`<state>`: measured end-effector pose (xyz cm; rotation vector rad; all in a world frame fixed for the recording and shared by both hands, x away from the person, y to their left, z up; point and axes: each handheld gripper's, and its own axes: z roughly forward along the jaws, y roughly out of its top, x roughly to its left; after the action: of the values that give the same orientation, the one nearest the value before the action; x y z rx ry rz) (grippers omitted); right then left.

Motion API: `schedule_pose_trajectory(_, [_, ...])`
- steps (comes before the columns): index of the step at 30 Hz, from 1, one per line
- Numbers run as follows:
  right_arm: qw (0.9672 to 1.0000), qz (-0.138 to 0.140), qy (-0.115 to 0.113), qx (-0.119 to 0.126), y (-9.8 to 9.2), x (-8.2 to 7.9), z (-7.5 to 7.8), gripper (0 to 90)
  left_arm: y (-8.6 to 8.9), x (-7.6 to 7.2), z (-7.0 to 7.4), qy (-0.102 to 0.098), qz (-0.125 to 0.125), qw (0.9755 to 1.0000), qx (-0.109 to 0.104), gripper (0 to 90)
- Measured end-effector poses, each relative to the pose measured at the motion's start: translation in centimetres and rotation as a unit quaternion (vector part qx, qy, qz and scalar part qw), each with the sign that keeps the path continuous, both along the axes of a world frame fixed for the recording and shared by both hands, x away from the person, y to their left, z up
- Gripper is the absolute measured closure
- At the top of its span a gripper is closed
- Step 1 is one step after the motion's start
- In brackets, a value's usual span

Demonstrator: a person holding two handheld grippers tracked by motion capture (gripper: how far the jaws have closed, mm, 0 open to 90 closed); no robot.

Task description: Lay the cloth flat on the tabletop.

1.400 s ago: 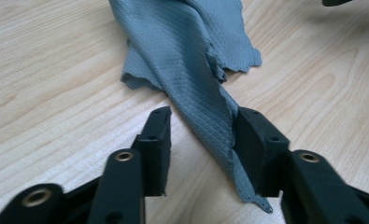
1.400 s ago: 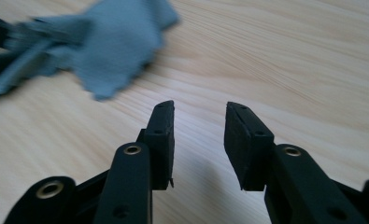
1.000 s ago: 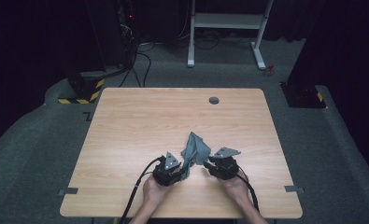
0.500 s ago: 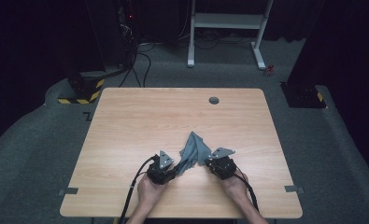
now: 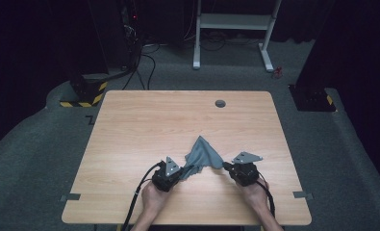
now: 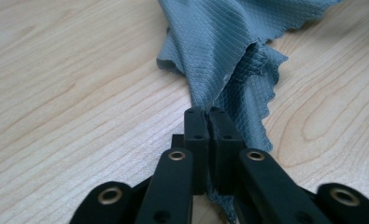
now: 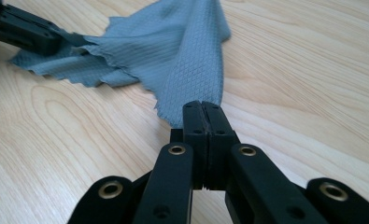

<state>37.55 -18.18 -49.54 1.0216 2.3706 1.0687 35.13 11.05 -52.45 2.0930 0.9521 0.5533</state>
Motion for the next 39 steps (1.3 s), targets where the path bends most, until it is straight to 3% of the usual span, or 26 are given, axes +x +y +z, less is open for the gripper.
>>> schedule_pose_trajectory(5, [0.9998, -0.015, -0.001, 0.013, -2.0, -0.6, 0.0, 89.6, 1.5, -0.6, 0.7, -0.008, 0.007, 0.9992, -0.037, 89.4])
schedule_pose_trajectory(7, [0.9998, -0.016, -0.001, 0.014, -2.2, -0.7, 0.1, 89.6, 1.7, -0.8, 1.0, -0.009, 0.0, 0.9992, -0.04, 89.4])
schedule_pose_trajectory(12, [0.9999, -0.009, -0.004, 0.003, -2.6, -1.6, 0.0, 89.6, 1.1, -2.1, 1.7, -0.027, -0.025, 0.9992, -0.018, 89.3])
schedule_pose_trajectory(17, [0.9999, -0.01, -0.001, -0.011, -3.3, -2.8, -0.7, 89.5, 0.2, -3.3, 1.3, -0.008, -0.065, 0.9977, -0.017, 88.2])
schedule_pose_trajectory(20, [0.9995, -0.017, 0.002, -0.027, -4.1, -3.3, -1.2, 89.5, -0.9, -3.7, 0.8, 0.005, -0.093, 0.9956, 0.002, 87.4])
schedule_pose_trajectory(22, [0.9994, -0.018, 0.003, -0.029, -4.2, -3.4, -1.3, 89.5, -1.3, -3.8, 0.7, 0.009, -0.099, 0.995, 0.005, 87.3])
schedule_pose_trajectory(25, [0.999, -0.023, 0.006, -0.038, -4.6, -3.5, -1.7, 89.3, -1.7, -4.0, 0.5, 0.021, -0.114, 0.9932, 0.006, 84.8])
schedule_pose_trajectory(26, [0.9991, -0.023, 0.007, -0.035, -4.7, -3.6, -1.8, 85.1, -1.7, -4.0, 0.5, 0.024, -0.116, 0.9929, 0.006, 77.6])
schedule_pose_trajectory(28, [0.9993, -0.026, 0.005, -0.026, -4.7, -3.6, -1.8, 81.5, -1.6, -4.0, 0.7, 0.011, -0.109, 0.994, 0.004, 73.0])
schedule_pose_trajectory(29, [0.9996, -0.028, 0.002, -0.006, -4.8, -3.5, -1.6, 76.7, -1.1, -3.7, 1.1, -0.001, -0.089, 0.996, -0.004, 62.1])
schedule_pose_trajectory(31, [0.9995, -0.031, -0.004, 0.006, -4.6, -3.3, -1.1, 74.2, -0.5, -2.9, 1.8, -0.002, -0.065, 0.9976, -0.025, 59.5])
schedule_pose_trajectory(33, [0.9995, -0.027, -0.007, 0.014, -4.0, -2.6, -0.6, 72.5, -0.3, -2.0, 2.4, -0.009, -0.049, 0.9986, -0.017, 58.5])
schedule_pose_trajectory(34, [0.9995, -0.027, -0.007, 0.014, -4.0, -2.6, -0.6, 72.5, -0.3, -2.0, 2.4, -0.009, -0.049, 0.9986, -0.017, 58.6])
schedule_pose_trajectory(37, [0.9998, -0.017, -0.003, 0.002, -2.2, -0.8, -0.2, 69.6, -0.5, 0.1, 2.7, 0.001, -0.028, 0.9996, -0.007, 59.2])
schedule_pose_trajectory(38, [0.9999, -0.015, 0.0, 0.001, -1.7, -0.3, -0.2, 69.1, -0.8, 1.7, 2.5, 0.016, -0.016, 0.9997, -0.002, 59.3])
schedule_pose_trajectory(39, [0.9999, -0.015, 0.0, 0.001, -1.7, -0.3, -0.2, 69.1, -0.8, 1.7, 2.5, 0.016, -0.016, 0.9997, -0.002, 59.2])
